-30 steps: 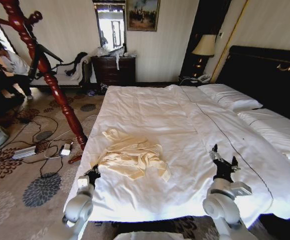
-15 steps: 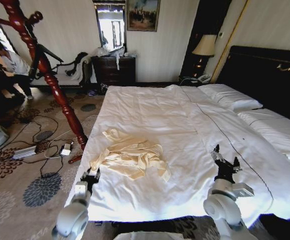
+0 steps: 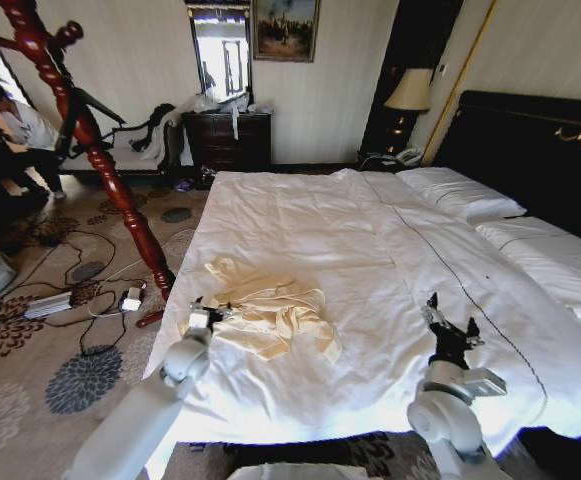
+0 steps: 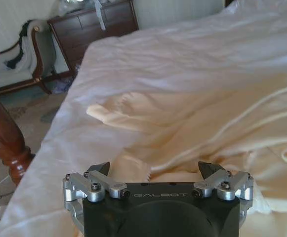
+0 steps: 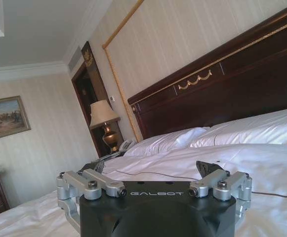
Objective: Pick up the clothes from the bed and hang them on the clothes hanger.
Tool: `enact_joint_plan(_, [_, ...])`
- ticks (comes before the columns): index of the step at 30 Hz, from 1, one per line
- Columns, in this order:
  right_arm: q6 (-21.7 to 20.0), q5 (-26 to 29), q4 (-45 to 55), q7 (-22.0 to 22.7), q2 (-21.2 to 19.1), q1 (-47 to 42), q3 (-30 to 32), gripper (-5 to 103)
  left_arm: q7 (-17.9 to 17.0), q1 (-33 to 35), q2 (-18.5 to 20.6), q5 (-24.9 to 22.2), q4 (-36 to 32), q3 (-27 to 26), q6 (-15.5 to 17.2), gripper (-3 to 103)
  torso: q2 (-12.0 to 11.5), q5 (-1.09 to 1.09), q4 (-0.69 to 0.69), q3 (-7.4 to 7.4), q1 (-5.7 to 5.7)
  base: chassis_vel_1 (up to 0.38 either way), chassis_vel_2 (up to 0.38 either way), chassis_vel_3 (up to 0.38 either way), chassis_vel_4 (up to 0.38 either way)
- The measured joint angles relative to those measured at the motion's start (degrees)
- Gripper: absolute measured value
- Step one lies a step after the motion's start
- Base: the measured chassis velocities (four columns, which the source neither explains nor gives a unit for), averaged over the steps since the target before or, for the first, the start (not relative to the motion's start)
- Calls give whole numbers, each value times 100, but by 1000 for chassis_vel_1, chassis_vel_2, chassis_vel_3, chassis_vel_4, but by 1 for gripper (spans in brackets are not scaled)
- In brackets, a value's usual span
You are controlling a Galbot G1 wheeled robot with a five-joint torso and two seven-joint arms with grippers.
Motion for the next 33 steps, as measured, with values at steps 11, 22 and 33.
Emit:
enact_joint_plan(11, [0,0,-129,12,53,108,-103,100,-273,1,2,96,117,40,123,88,0,0,1,-1,0,0,0,0,0])
enact_joint_plan(22, [4,-7,-140,13,-7,99,-153,100,-302,-27,-57,76,127,-187,-52,44,0,0,1,-1,-1,0,0,0,0])
enact_joint_plan(33, [23,-1,-168,19,-29,77,-163,100,-264,18,42,-149,64,-291,-175,7,1,0,1,-1,-1,0,0,0,0])
